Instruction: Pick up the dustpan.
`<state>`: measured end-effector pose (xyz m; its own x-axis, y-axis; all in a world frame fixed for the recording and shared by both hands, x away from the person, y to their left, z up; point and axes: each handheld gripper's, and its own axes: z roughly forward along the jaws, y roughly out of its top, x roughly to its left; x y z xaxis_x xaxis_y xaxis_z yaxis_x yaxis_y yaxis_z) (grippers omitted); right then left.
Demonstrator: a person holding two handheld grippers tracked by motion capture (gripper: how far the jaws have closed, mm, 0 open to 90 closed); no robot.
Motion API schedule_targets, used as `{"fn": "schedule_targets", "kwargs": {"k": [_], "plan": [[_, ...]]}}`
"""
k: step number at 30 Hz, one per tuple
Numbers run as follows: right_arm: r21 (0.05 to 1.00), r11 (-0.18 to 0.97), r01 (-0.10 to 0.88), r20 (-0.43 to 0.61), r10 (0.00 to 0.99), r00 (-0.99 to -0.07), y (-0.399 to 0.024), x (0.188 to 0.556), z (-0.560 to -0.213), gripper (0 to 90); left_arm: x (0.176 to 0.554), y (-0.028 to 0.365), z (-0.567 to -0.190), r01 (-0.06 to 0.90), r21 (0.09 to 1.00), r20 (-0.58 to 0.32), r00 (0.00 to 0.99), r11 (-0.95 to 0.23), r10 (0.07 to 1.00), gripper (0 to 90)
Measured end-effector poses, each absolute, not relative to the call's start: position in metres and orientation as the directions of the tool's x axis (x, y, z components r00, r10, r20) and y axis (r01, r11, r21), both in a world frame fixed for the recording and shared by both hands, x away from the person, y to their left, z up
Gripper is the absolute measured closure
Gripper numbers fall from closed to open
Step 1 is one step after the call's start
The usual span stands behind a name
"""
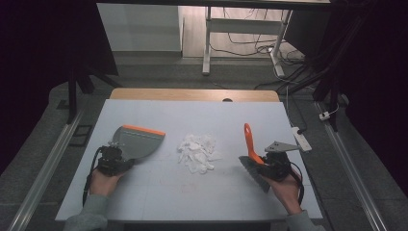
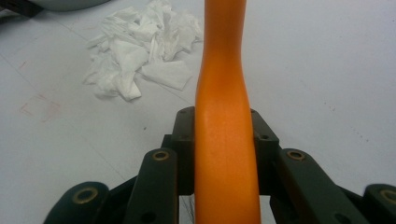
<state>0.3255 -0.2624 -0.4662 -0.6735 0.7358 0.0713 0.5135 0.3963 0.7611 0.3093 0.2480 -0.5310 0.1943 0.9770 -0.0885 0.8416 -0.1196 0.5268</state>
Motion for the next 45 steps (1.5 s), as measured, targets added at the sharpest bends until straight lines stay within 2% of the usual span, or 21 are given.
{"fn": "schedule_targets", "kwargs": {"k": [2,5,10,24,45], "plan": [[0.761,0.396,0.514,0.073,0.735,-0.674,-0.262,0.325,-0.466,69.9,0.309,0.249,-0.531,0.839,0.529,-0.083,0.204,-0.130,0.975,60.9],[0.761,0.396,0.515,0.073,0.735,-0.674,-0.262,0.325,-0.466,69.9,0.309,0.251,-0.531,0.837,0.530,-0.088,0.211,-0.134,0.973,61.9],[0.762,0.395,0.513,0.073,0.735,-0.674,-0.263,0.325,-0.466,69.9,0.309,0.252,-0.531,0.830,0.536,-0.071,0.227,-0.155,0.971,62.2],[0.774,0.384,0.504,0.068,0.740,-0.669,-0.266,0.325,-0.463,70.0,0.299,0.266,-0.514,0.776,0.609,-0.131,0.303,-0.165,0.944,62.3],[0.786,0.371,0.494,0.065,0.745,-0.664,-0.268,0.324,-0.460,70.0,0.279,0.279,-0.492,0.692,0.688,-0.135,0.420,-0.220,0.898,62.3]]}}
